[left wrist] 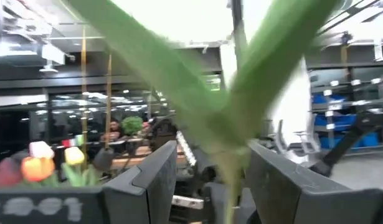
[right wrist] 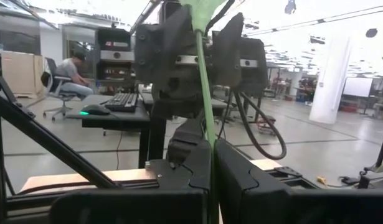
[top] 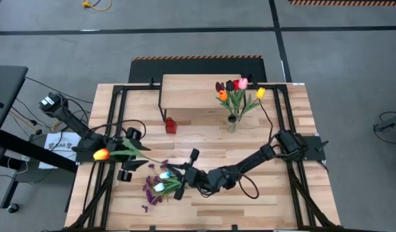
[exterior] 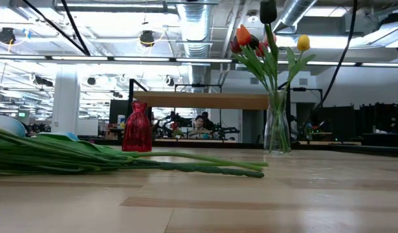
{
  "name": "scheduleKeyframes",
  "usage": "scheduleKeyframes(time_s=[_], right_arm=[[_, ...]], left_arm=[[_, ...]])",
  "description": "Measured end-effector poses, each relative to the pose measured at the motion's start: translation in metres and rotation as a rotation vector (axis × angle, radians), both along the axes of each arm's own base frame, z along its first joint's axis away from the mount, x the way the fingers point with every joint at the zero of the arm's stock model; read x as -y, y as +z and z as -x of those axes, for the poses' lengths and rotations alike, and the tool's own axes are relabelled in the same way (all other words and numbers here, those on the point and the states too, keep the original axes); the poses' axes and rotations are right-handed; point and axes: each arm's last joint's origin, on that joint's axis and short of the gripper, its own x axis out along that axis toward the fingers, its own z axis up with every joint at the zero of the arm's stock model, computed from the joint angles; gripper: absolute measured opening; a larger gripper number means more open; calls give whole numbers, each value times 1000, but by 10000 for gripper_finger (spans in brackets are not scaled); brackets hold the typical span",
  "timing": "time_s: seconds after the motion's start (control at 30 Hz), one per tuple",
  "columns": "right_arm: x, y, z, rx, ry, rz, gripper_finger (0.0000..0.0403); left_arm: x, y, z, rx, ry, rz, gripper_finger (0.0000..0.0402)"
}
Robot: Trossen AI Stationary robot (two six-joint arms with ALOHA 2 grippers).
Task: Pick and place flowers into a vace then onto a shelf
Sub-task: Put the yellow flower into the red vase
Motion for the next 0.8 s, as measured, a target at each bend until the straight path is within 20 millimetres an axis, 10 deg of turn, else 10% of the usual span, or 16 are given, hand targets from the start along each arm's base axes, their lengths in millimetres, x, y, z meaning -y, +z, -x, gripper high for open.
scheduleKeyframes(time_s=[0.3, 0.57, 0.8], right_arm=[[0, 0, 0, -3, -3, 10, 0], [0, 0, 0, -3, -3, 10, 0], [0, -1, 0, -12, -3, 20, 28]], left_arm=[[2, 4, 9, 2, 45, -20, 156], [6, 2, 12, -20, 65, -58, 22], [7, 1, 12, -36, 79, -77, 4]])
